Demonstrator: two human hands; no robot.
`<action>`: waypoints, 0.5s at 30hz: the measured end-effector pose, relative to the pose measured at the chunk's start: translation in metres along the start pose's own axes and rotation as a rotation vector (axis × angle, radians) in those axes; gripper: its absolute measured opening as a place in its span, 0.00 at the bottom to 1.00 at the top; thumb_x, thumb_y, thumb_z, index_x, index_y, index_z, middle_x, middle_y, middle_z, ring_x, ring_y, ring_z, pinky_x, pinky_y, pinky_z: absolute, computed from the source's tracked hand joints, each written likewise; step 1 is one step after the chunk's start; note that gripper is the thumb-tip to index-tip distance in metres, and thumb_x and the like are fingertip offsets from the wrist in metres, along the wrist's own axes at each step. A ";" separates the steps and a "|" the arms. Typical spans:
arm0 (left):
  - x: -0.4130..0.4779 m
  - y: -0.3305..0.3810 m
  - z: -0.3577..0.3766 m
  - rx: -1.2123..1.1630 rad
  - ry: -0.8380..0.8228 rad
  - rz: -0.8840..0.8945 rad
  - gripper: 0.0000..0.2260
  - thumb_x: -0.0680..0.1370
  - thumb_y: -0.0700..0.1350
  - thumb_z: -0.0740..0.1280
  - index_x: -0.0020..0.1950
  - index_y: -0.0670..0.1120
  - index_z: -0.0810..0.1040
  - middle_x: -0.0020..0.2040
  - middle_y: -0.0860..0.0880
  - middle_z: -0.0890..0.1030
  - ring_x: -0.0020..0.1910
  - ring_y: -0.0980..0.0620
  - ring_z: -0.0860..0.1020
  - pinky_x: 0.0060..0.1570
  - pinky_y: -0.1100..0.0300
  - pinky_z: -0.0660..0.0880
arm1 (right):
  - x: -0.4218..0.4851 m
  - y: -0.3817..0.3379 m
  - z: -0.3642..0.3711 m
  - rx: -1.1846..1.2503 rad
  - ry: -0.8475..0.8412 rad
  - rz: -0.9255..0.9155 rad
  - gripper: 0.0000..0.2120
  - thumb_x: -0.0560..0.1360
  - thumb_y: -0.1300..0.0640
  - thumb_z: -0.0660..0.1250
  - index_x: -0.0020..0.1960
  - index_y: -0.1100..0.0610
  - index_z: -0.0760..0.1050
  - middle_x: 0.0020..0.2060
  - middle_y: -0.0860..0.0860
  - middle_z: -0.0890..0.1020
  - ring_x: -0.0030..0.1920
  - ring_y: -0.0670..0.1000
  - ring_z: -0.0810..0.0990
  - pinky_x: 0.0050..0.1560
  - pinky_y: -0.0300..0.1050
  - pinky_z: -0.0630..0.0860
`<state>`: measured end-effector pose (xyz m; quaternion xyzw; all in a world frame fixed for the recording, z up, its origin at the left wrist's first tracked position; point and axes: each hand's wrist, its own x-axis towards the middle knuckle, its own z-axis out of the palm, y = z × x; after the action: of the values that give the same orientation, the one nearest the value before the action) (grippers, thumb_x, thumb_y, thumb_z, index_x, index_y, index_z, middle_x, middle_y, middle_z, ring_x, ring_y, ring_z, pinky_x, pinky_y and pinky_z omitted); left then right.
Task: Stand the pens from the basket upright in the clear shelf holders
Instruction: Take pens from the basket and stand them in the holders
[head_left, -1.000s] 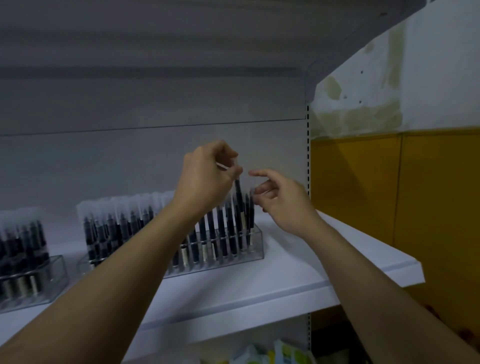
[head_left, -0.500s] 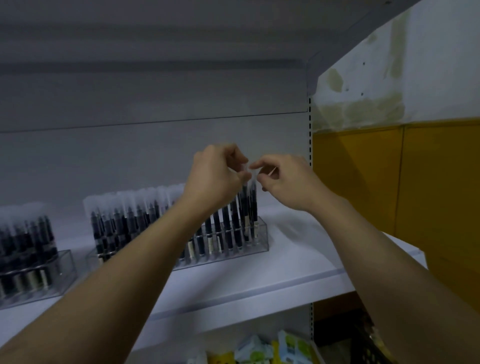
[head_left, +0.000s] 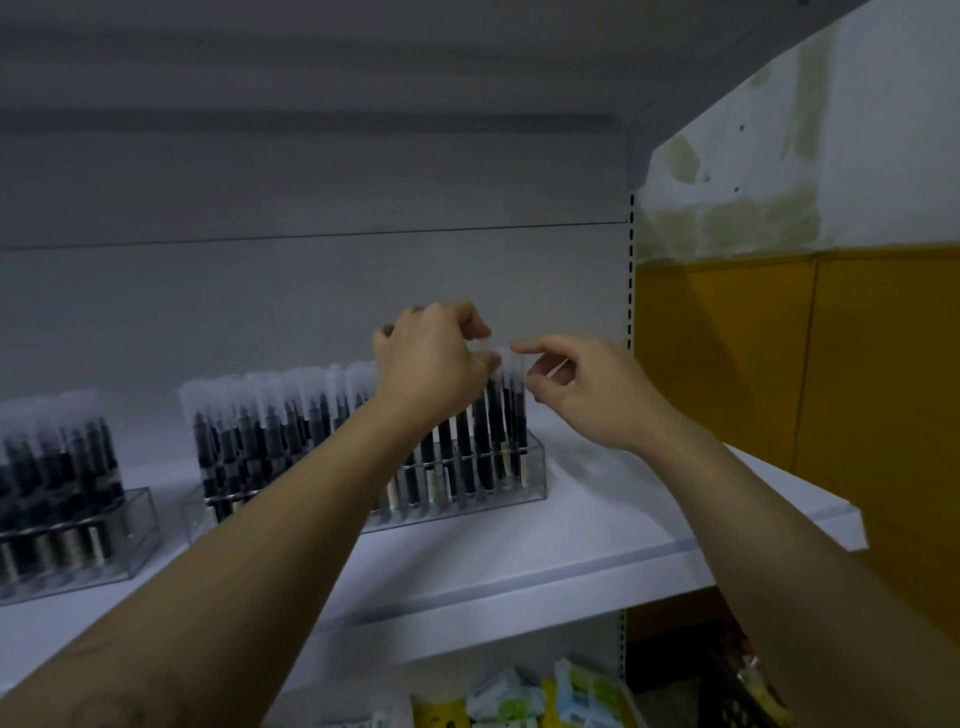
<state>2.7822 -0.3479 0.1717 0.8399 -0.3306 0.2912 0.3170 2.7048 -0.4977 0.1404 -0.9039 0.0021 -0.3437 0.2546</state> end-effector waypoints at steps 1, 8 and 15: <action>0.000 0.001 0.000 -0.004 -0.002 0.022 0.11 0.75 0.54 0.70 0.55 0.53 0.77 0.44 0.57 0.74 0.59 0.51 0.73 0.62 0.51 0.61 | -0.002 0.001 0.002 0.007 -0.001 0.001 0.18 0.78 0.55 0.65 0.66 0.44 0.73 0.46 0.43 0.79 0.45 0.43 0.78 0.47 0.38 0.74; -0.005 0.000 0.005 0.039 -0.075 0.084 0.10 0.75 0.52 0.70 0.54 0.53 0.77 0.52 0.54 0.80 0.59 0.50 0.75 0.70 0.42 0.60 | -0.007 -0.002 0.008 0.003 -0.001 0.007 0.21 0.78 0.56 0.64 0.69 0.42 0.70 0.44 0.43 0.79 0.44 0.44 0.78 0.47 0.40 0.75; -0.015 -0.008 -0.001 0.224 -0.109 0.193 0.18 0.77 0.54 0.67 0.66 0.55 0.73 0.66 0.52 0.75 0.70 0.50 0.67 0.74 0.40 0.47 | -0.010 -0.008 0.006 -0.091 -0.046 0.024 0.25 0.78 0.53 0.65 0.72 0.40 0.64 0.48 0.45 0.79 0.46 0.45 0.78 0.51 0.45 0.77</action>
<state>2.7789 -0.3373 0.1590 0.8488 -0.3922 0.3091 0.1735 2.7001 -0.4860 0.1341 -0.9221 0.0228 -0.3194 0.2170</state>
